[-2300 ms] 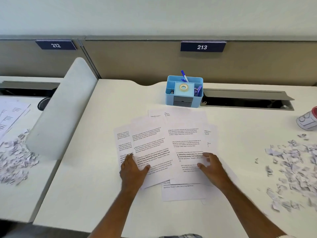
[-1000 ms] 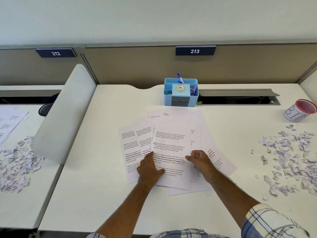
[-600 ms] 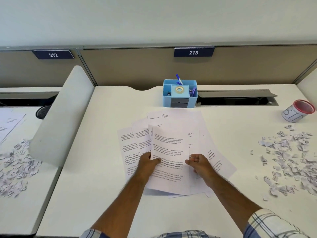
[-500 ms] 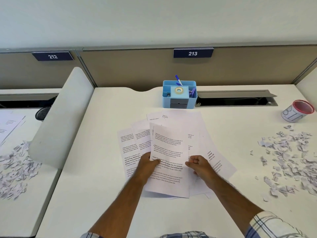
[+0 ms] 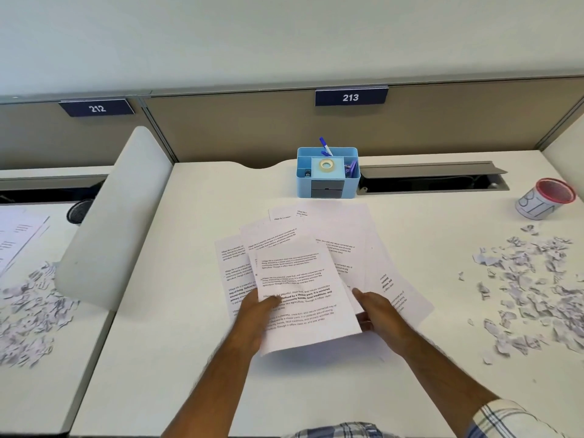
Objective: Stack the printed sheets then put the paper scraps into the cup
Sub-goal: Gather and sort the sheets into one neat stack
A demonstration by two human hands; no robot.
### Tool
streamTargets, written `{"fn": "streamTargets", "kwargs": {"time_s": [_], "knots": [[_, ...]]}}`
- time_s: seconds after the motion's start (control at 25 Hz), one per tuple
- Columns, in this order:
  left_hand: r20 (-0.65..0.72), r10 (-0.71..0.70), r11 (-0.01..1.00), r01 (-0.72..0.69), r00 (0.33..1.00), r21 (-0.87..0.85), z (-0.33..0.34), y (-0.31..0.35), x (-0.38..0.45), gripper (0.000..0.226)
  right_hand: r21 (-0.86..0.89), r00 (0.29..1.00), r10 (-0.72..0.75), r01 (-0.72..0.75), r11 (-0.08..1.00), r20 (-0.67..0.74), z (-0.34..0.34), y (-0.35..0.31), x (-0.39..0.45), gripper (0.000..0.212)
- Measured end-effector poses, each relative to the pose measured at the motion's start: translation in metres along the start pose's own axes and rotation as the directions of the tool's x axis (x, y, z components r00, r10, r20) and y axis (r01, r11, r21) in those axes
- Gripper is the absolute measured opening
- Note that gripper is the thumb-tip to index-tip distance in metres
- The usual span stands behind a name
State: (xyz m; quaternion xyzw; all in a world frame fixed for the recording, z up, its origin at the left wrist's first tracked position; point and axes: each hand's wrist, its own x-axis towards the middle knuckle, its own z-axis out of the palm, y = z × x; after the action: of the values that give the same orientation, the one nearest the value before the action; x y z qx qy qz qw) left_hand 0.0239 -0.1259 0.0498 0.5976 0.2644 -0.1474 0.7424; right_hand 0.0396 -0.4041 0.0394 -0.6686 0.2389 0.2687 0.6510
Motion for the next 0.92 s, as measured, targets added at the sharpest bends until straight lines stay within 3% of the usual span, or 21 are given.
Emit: {"fn": "streamTargets", "kwargs": {"time_s": [0.08,0.2,0.32,0.44,0.72,0.92], "knots": [[0.073,-0.006,0.999,0.003,0.997,0.032,0.003,-0.002,-0.008,0.039,0.179,0.983,0.026,-0.059,0.982,0.182,0.001,-0.006,-0.009,0.05],[0.141,-0.018,0.98,-0.01,0.99,0.197,0.012,-0.005,-0.018,0.037,0.301,0.95,-0.073,-0.023,0.953,0.305,0.001,-0.012,-0.015,0.037],[0.109,0.034,0.93,-0.071,0.993,0.362,0.023,-0.001,-0.023,0.034,0.182,0.953,-0.242,0.21,0.961,0.181,-0.003,-0.013,-0.01,0.037],[0.081,0.128,0.912,-0.149,0.988,0.383,0.04,0.017,-0.032,0.027,0.006,0.922,-0.385,0.385,0.923,0.033,-0.011,-0.034,-0.02,0.032],[0.176,0.264,0.929,-0.299,0.948,0.22,0.082,0.054,-0.047,0.031,-0.124,0.778,-0.613,0.601,0.79,-0.136,-0.054,-0.084,-0.061,0.024],[0.178,0.307,0.901,-0.346,0.935,0.261,0.112,0.058,-0.052,0.032,-0.168,0.753,-0.639,0.617,0.769,-0.155,-0.077,-0.083,-0.066,0.027]]}}
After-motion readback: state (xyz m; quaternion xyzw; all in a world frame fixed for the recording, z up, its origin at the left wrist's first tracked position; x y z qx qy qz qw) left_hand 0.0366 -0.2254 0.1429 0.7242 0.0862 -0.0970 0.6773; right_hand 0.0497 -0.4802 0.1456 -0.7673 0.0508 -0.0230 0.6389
